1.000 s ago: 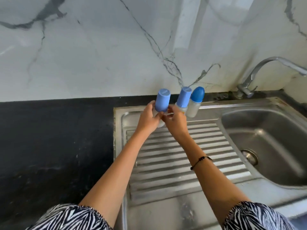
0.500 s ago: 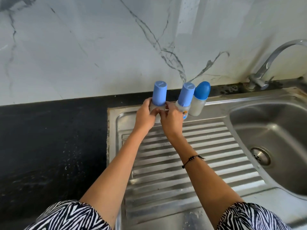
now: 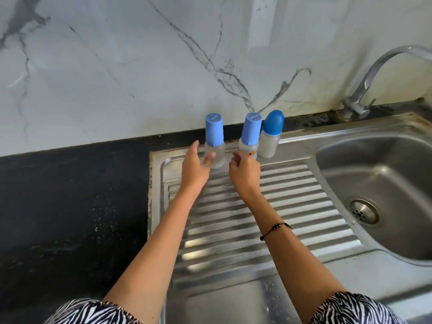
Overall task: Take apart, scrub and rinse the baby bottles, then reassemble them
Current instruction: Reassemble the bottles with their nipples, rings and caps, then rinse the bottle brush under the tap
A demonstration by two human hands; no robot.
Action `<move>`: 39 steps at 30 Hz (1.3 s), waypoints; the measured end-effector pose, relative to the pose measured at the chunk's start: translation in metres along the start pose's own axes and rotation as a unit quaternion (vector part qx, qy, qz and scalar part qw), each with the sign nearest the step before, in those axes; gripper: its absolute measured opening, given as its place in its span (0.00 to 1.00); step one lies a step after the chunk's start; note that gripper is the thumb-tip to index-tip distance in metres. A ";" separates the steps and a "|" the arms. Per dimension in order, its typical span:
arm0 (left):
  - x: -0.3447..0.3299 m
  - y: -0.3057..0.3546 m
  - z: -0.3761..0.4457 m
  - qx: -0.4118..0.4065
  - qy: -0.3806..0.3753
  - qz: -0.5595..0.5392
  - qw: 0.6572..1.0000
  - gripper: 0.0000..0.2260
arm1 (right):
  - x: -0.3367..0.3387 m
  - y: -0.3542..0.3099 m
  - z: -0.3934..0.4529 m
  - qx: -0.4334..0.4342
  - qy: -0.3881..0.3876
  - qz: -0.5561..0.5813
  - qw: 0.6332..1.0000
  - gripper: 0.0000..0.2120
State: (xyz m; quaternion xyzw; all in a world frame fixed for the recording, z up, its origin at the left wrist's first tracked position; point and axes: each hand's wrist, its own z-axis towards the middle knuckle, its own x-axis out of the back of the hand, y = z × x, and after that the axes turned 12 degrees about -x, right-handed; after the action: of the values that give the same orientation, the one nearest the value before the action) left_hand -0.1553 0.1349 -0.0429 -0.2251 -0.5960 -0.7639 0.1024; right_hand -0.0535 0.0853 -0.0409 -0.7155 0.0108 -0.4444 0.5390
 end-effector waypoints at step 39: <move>-0.403 0.301 -0.183 -0.039 -0.177 -0.140 0.973 0.08 | 0.436 0.289 0.046 -0.089 0.073 -0.011 0.993 0.10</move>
State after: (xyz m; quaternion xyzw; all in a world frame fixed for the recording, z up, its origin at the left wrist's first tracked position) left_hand 0.2859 -0.1658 -0.0045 -0.2752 -0.6004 -0.7410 -0.1215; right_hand 0.3735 -0.2161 0.0046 -0.7261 0.0815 -0.4985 0.4664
